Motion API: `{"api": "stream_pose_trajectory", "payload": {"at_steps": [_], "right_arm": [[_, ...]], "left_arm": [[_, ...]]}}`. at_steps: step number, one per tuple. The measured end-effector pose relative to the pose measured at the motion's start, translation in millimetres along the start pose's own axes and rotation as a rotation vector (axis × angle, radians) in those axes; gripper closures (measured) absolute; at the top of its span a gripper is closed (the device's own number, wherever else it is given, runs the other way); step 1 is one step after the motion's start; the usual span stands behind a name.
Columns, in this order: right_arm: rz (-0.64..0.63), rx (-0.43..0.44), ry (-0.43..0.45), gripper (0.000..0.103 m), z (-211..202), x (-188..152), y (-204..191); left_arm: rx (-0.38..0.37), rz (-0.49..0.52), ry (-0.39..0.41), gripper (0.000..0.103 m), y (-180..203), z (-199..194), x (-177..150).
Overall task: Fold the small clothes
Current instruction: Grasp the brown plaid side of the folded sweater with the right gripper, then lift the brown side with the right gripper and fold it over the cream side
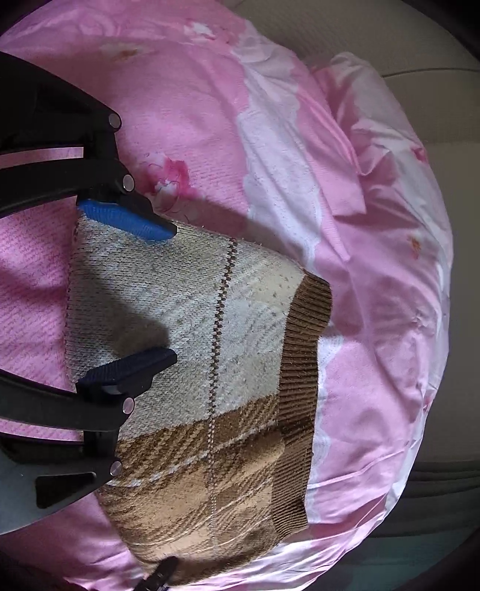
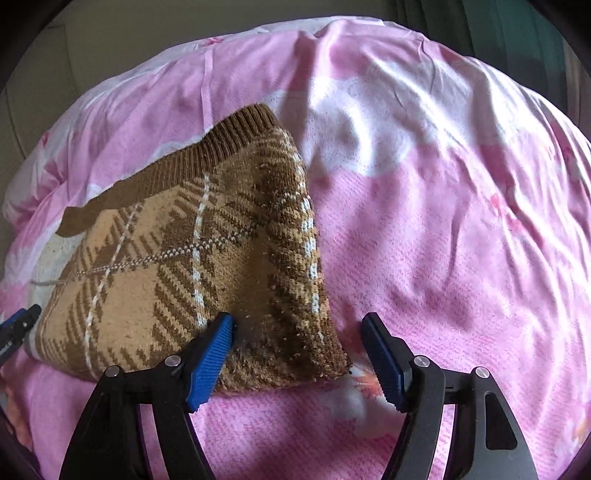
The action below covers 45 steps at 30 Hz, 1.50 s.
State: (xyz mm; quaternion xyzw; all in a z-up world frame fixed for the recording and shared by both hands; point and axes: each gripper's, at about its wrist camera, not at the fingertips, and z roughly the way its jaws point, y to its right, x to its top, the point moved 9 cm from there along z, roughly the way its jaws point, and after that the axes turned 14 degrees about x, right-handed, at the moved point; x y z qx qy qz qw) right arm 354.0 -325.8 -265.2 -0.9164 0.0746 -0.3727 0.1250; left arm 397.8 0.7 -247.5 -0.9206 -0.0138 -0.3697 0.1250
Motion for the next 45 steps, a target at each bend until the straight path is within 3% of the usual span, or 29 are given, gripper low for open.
{"api": "stream_pose_trajectory", "payload": {"at_steps": [4,9,18,34,39,43,45], "right_arm": [[0.054,0.03,0.029,0.033,-20.0,-3.0,-1.0],[0.202,0.143,0.052,0.032,-38.5,-19.4,0.8],[0.448,0.299,0.034,0.031,-14.5,-37.9,5.7],[0.601,0.348,0.097,0.034,19.4,-14.9,11.4],[0.603,0.392,0.086,0.054,21.6,-18.3,5.2],[0.638,0.407,0.114,0.058,23.4,-9.7,11.3],[0.605,0.387,0.127,0.067,18.1,-5.4,8.0]], "left_arm": [[-0.003,0.005,0.015,0.043,-0.2,-14.5,0.2],[-0.03,-0.019,0.012,0.043,0.5,-33.0,-5.1],[-0.056,-0.038,-0.006,0.043,4.9,-44.1,-11.1],[-0.045,-0.111,-0.012,0.043,0.4,-29.8,4.2],[-0.035,-0.133,-0.008,0.043,-8.9,-30.6,4.6],[-0.031,-0.127,-0.008,0.043,-12.3,-35.2,2.5],[-0.032,-0.125,-0.002,0.043,-14.4,-38.6,2.4]]}}
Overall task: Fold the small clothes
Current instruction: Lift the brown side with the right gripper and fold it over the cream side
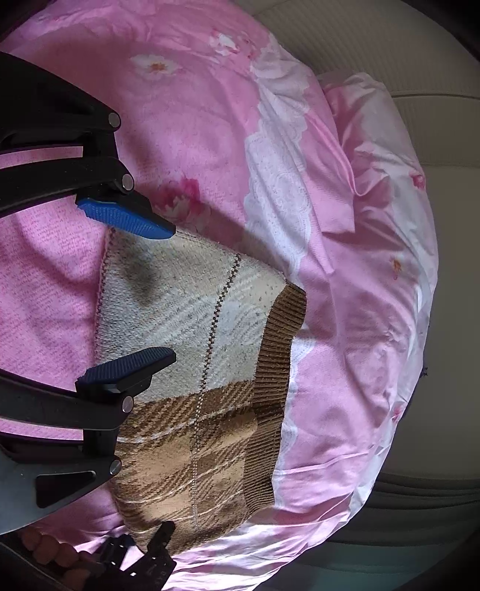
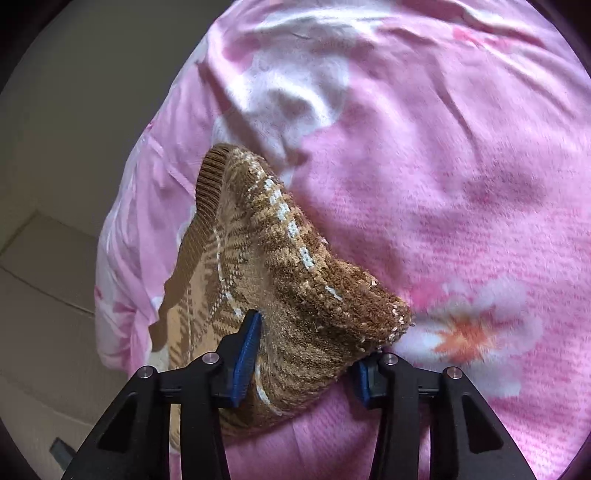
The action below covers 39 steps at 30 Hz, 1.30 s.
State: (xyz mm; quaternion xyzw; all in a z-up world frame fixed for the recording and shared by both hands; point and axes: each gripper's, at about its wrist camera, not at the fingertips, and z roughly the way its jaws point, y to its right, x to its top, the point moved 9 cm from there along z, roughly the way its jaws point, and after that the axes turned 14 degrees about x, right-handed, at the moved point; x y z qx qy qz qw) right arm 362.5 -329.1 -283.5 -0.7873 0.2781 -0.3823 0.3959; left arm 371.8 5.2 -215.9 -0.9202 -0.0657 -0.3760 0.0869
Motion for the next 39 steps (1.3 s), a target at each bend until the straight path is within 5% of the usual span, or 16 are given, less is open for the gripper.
{"api": "stream_pose_trajectory", "payload": {"at_steps": [3,12,22,29,39], "right_arm": [[-0.126,-0.021,0.03,0.079,-10.0,0.6,-25.4],[-0.659,-0.133,0.128,0.081,-17.1,-4.5,-141.1],[-1.215,-0.21,0.035,0.081,60.1,-109.5,-264.1],[-1.607,-0.32,-0.182,0.081,123.6,-221.8,-252.1],[-1.694,-0.345,-0.295,0.08,137.0,-264.0,-221.6]], "left_arm": [[-0.006,-0.017,0.002,0.043,-6.3,-3.5,1.8],[0.008,-0.067,0.004,0.043,-54.1,-13.8,3.4],[0.086,-0.201,0.0,0.042,-172.5,-11.0,-1.7],[0.127,-0.273,-0.018,0.042,-239.8,0.7,-20.1],[0.112,-0.291,-0.049,0.042,-259.4,14.4,-39.0]]}}
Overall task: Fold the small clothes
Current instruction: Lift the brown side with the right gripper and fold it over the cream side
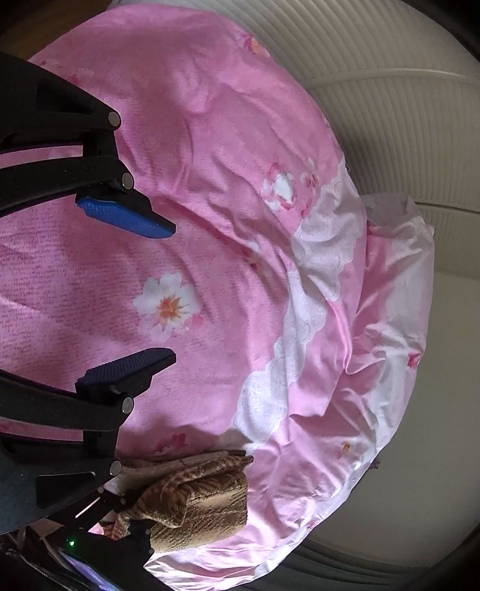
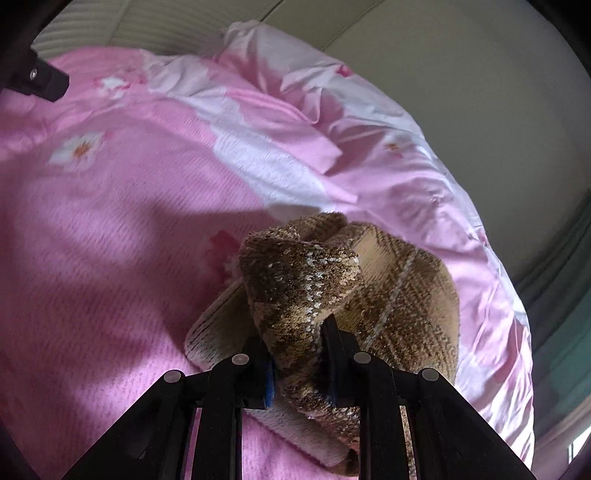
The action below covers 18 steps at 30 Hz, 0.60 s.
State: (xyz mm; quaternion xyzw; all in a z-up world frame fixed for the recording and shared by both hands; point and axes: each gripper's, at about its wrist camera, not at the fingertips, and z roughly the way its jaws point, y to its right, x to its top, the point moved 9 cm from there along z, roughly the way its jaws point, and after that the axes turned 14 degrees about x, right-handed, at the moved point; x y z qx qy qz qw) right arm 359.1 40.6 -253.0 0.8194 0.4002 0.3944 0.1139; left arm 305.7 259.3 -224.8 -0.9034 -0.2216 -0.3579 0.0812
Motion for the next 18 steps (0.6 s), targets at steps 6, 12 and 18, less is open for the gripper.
{"api": "stream_pose_trajectory", "payload": {"at_steps": [6,12,18], "right_arm": [[0.038,0.004,0.079,0.064,-25.9,5.1,6.1],[0.157,0.029,0.193,0.064,-75.8,-0.8,29.9],[0.412,0.065,0.234,0.064,-102.4,-44.5,79.0]], "left_arm": [[-0.059,0.058,0.002,0.042,34.5,-11.4,7.7],[-0.157,0.168,0.047,0.042,96.6,-38.7,35.0],[-0.297,0.321,0.013,0.042,181.5,-36.5,66.4]]}}
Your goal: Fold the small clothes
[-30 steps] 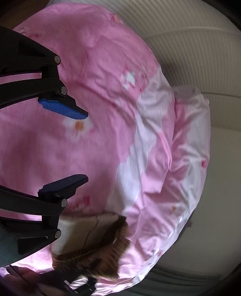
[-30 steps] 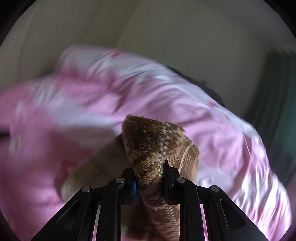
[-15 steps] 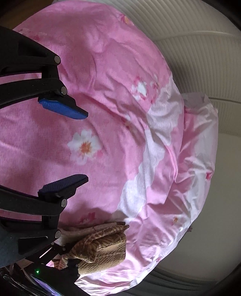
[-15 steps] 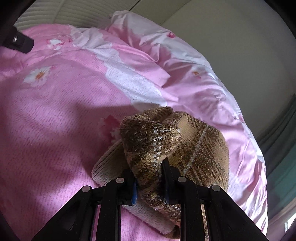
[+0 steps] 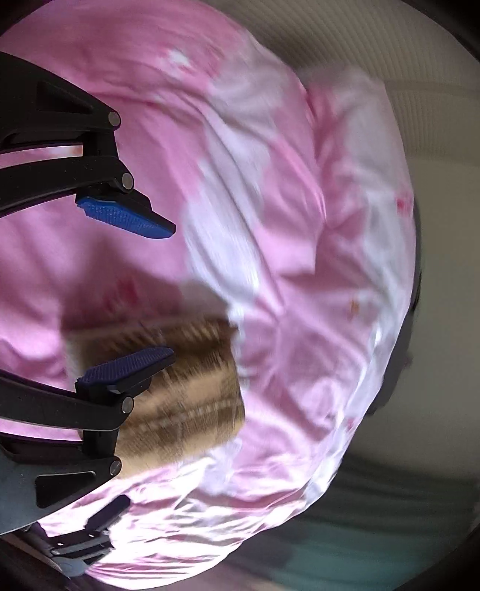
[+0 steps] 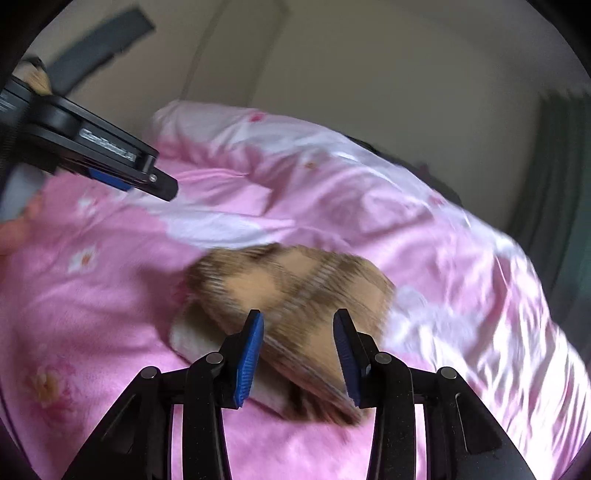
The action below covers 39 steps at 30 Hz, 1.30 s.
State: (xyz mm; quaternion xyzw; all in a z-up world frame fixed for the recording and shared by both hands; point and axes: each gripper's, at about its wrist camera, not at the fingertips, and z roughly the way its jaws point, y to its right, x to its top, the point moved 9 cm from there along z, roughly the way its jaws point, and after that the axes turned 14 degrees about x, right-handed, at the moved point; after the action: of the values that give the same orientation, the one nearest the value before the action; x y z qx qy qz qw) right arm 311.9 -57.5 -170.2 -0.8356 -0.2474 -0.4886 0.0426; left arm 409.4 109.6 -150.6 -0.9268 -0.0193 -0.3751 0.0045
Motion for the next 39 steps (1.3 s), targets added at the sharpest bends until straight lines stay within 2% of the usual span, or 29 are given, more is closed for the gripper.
{"api": "stream_pose_trajectory", "payload": {"at_steps": [4,7,11,13,16,17,19,21,26,30,33,39], "right_arm": [[0.132,0.014,-0.01,0.064,3.7,-16.9,32.5],[0.223,0.041,-0.013,0.063,11.7,-25.4,51.9],[0.327,0.071,0.0,0.05,17.6,-34.1,66.4],[0.352,0.075,0.016,0.048,19.7,-35.2,70.9],[0.366,0.085,0.028,0.048,22.1,-37.1,73.9],[0.369,0.085,0.03,0.048,22.2,-38.3,75.2],[0.377,0.081,0.032,0.048,21.7,-39.7,78.2],[0.391,0.075,0.031,0.048,20.8,-41.7,82.1],[0.417,0.033,0.002,0.048,15.8,-47.8,90.8],[0.445,0.06,-0.009,0.048,6.6,-54.2,85.8],[0.444,0.087,-0.03,0.048,3.3,-62.4,71.3],[0.389,0.089,-0.09,0.048,16.1,-74.4,41.5]], "left_arm": [[-0.102,0.118,-0.088,0.043,52.5,40.2,25.3],[-0.126,0.176,-0.14,0.043,78.0,69.7,30.7],[-0.123,0.192,-0.229,0.045,95.4,114.0,26.7],[-0.143,0.171,-0.263,0.047,99.2,128.1,23.5],[-0.208,0.127,-0.309,0.057,102.1,137.4,17.0],[-0.23,0.12,-0.329,0.066,103.3,139.5,13.9],[-0.228,0.14,-0.325,0.071,104.5,140.0,11.4],[-0.229,0.137,-0.303,0.081,102.4,135.2,12.2],[-0.199,0.073,-0.22,0.083,78.9,105.5,18.9],[-0.173,0.061,-0.176,0.083,58.3,82.0,16.0],[-0.15,0.103,-0.195,0.083,60.1,90.5,5.3],[-0.159,0.088,-0.218,0.083,68.6,108.5,2.1]]}}
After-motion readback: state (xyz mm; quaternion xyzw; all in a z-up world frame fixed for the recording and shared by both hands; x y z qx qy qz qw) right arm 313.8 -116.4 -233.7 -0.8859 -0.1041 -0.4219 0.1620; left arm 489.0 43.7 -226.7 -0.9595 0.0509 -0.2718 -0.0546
